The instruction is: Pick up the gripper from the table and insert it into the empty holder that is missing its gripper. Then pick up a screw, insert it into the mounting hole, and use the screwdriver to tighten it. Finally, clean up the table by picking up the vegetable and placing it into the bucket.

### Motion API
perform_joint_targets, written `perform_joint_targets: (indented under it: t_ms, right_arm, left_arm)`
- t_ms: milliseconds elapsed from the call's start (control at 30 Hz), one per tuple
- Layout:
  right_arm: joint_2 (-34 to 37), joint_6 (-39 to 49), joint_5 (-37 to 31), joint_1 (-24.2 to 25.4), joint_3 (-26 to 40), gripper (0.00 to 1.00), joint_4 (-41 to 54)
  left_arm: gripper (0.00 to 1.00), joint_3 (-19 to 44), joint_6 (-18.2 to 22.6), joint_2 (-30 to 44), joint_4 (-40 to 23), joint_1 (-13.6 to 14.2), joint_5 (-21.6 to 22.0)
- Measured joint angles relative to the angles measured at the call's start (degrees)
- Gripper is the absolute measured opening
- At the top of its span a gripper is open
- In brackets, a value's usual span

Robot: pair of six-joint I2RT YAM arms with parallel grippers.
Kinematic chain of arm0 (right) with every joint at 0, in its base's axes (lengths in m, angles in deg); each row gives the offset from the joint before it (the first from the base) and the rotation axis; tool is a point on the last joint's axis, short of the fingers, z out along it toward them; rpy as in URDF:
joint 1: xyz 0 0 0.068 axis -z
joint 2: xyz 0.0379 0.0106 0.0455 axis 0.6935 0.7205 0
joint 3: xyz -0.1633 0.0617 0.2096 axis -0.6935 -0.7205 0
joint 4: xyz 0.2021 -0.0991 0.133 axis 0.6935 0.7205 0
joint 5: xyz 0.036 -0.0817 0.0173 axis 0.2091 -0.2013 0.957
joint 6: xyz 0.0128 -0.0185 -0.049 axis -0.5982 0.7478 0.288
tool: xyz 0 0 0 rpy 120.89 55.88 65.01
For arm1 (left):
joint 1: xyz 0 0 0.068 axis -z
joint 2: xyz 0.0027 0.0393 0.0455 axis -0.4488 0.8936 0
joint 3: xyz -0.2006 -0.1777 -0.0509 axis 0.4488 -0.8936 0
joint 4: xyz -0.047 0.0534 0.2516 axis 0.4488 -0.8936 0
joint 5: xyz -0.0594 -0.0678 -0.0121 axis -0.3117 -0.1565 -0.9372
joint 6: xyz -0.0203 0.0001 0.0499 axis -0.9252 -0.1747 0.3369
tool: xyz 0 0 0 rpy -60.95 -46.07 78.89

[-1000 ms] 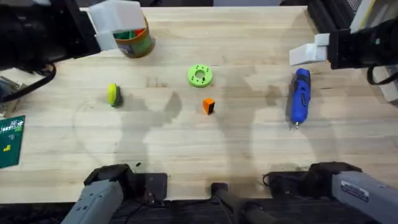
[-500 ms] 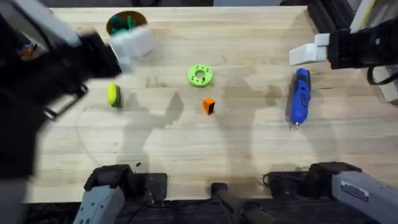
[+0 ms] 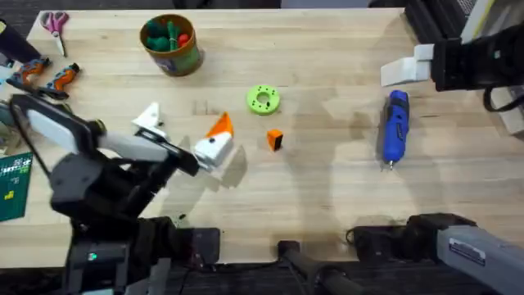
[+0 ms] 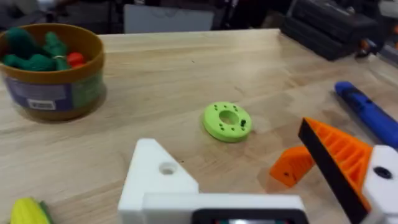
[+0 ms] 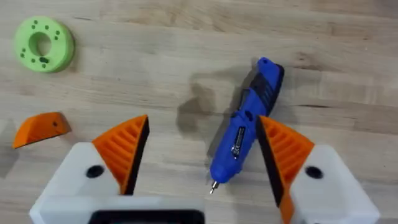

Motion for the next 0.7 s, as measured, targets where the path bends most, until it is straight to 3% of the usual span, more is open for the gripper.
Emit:
perform_joint_targets:
  t_ms: [300,533,700]
  right_arm:
    - [0.0,0.0,0.0,0.0,0.0,0.993,0.0]
    - [0.0,0.0,0.0,0.0,0.0,0.993,0.0]
    - [0.0,0.0,0.0,0.0,0.0,0.994,0.0]
  left_arm:
    - [0.986,-3.2,6.8,-5.6,1.7,1.9,-8.4]
    - [0.986,-4.8,8.3,-5.6,9.5,5.3,-10.8]
    - [0.986,-4.8,7.4,-5.6,7.5,5.8,-11.5]
